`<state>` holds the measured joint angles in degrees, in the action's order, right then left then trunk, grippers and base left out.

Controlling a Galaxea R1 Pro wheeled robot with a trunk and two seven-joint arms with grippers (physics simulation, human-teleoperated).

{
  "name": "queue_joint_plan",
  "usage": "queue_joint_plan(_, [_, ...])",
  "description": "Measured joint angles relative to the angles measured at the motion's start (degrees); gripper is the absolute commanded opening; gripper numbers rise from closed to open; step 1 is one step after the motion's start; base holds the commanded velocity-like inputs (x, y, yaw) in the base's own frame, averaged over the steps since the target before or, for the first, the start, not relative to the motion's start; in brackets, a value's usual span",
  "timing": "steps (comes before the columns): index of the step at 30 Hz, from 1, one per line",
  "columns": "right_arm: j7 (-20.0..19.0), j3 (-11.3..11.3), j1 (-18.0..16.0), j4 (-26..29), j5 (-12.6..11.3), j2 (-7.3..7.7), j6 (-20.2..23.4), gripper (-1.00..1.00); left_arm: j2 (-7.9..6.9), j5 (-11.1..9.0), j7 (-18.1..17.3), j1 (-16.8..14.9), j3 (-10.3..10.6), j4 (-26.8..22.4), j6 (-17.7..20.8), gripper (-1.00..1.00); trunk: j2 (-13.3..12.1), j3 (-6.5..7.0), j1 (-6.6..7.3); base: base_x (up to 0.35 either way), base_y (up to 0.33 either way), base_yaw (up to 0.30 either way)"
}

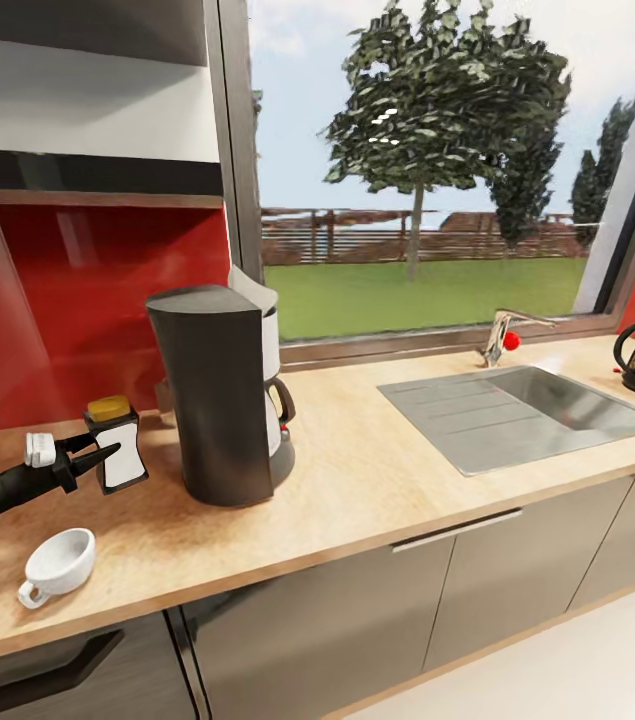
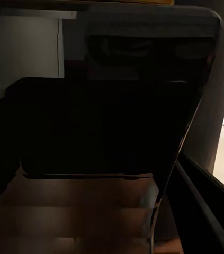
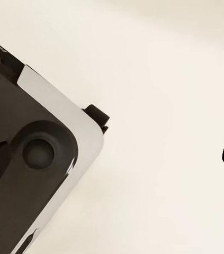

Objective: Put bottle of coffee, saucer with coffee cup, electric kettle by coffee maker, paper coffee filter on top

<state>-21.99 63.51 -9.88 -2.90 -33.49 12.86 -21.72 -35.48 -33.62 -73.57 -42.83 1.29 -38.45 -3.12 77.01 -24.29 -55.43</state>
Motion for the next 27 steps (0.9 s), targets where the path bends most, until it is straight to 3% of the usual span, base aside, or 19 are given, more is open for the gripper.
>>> queue_joint_plan(27, [0.0, 0.0, 0.0, 0.0, 0.0, 0.00, 0.0, 1.00, 0.01, 0.0, -1.5, 0.0, 0.0, 0.1, 0.0, -1.00, 10.8, -4.85, -5.93, 0.000, 0.000, 0.000])
